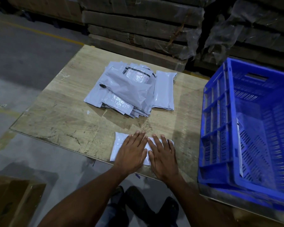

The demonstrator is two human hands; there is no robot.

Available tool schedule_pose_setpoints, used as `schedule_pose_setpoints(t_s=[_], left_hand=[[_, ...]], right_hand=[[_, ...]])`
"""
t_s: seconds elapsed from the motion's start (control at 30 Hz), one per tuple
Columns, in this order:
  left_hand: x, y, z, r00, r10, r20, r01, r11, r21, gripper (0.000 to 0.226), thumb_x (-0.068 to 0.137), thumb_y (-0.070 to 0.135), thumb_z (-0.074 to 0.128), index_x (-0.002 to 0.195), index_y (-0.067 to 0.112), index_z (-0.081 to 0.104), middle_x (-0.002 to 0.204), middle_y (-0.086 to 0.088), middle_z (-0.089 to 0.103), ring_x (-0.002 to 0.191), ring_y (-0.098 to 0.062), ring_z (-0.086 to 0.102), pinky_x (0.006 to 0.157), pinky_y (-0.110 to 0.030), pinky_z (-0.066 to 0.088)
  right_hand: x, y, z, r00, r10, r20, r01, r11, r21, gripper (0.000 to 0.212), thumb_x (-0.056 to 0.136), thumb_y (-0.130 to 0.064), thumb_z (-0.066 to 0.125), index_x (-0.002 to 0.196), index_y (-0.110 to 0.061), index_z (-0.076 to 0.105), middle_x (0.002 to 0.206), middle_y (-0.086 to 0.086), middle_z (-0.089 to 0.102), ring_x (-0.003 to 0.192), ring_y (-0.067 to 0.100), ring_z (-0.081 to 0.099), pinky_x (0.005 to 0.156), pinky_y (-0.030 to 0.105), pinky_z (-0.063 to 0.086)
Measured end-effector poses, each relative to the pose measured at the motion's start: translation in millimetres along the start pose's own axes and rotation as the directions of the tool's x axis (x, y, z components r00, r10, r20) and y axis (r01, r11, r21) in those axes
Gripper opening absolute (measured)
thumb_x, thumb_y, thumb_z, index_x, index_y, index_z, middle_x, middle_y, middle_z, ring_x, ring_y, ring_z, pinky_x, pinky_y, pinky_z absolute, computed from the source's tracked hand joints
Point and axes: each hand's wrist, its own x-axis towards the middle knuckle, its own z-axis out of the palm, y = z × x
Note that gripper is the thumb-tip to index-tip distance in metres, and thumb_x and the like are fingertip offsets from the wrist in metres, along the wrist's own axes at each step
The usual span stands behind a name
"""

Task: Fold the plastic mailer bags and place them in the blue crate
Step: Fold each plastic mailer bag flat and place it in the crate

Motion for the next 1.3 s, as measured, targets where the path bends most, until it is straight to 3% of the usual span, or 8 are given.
schedule_pose_setpoints(t_s=[0.2,0.47,0.67,0.87,1.07,1.2,1.3], left_hand=[[-4,-12,2,0.999,0.020,0.029,-0.020,1.000,0.005,0.060,0.102,0.050,0.038,0.150,0.018,0.053,0.160,-0.009,0.045,0.148,-0.031,0.042,0.117,-0.048,0.039],[-26,-39,-9,0.997,-0.060,0.045,0.057,0.997,0.058,0.074,0.097,0.073,0.035,0.159,0.032,0.037,0.170,-0.001,0.025,0.157,-0.035,0.019,0.125,-0.053,0.019],[-26,-39,-6,0.995,-0.069,0.068,0.064,0.995,0.082,0.075,0.098,0.073,0.033,0.161,0.031,0.035,0.172,0.001,0.019,0.158,-0.035,0.011,0.125,-0.053,0.016],[-26,-39,-5,0.995,-0.071,0.073,0.064,0.993,0.097,0.077,0.098,0.073,0.029,0.162,0.030,0.032,0.173,-0.001,0.017,0.158,-0.038,0.009,0.125,-0.055,0.015],[-26,-41,-2,0.995,-0.071,0.065,0.065,0.994,0.088,0.076,0.098,0.074,0.031,0.161,0.032,0.033,0.173,-0.001,0.016,0.159,-0.038,0.006,0.125,-0.055,0.014],[-26,-42,-1,0.996,-0.065,0.058,0.061,0.996,0.069,0.076,0.097,0.074,0.034,0.160,0.032,0.036,0.172,-0.001,0.019,0.159,-0.038,0.008,0.125,-0.056,0.016],[-26,-42,-2,0.995,-0.068,0.070,0.063,0.995,0.075,0.077,0.097,0.075,0.032,0.161,0.034,0.032,0.173,0.000,0.016,0.159,-0.037,0.006,0.126,-0.055,0.015]], right_hand=[[0,5,2,0.999,-0.011,0.043,0.012,1.000,-0.028,0.053,0.108,-0.044,0.020,0.151,-0.025,0.045,0.164,0.002,0.029,0.153,0.032,0.020,0.117,0.057,0.027],[-10,14,-2,0.999,0.053,0.013,-0.053,0.998,-0.028,0.065,0.103,-0.065,0.025,0.156,-0.029,0.033,0.168,0.003,0.017,0.155,0.029,0.008,0.123,0.052,0.018],[-6,14,-9,0.992,0.077,0.103,-0.072,0.996,-0.042,0.079,0.098,-0.071,0.008,0.160,-0.023,0.023,0.170,0.003,0.004,0.155,0.031,-0.004,0.120,0.063,0.009],[10,1,-9,0.996,0.043,0.079,-0.035,0.995,-0.094,0.070,0.101,-0.068,0.013,0.157,-0.029,0.030,0.167,0.005,0.021,0.155,0.030,0.008,0.116,0.071,0.007],[9,5,4,0.998,0.045,0.047,-0.043,0.998,-0.050,0.066,0.102,-0.066,0.013,0.158,-0.034,0.028,0.167,0.001,0.020,0.156,0.029,0.005,0.116,0.068,0.015],[11,7,4,0.999,0.031,0.030,-0.031,0.999,-0.005,0.066,0.102,-0.066,0.015,0.158,-0.035,0.025,0.168,0.000,0.016,0.156,0.028,0.003,0.117,0.067,0.014],[-1,13,6,0.999,0.039,0.007,-0.039,0.999,-0.032,0.065,0.102,-0.066,0.013,0.159,-0.037,0.021,0.169,-0.001,0.009,0.156,0.028,0.002,0.121,0.059,0.011]])
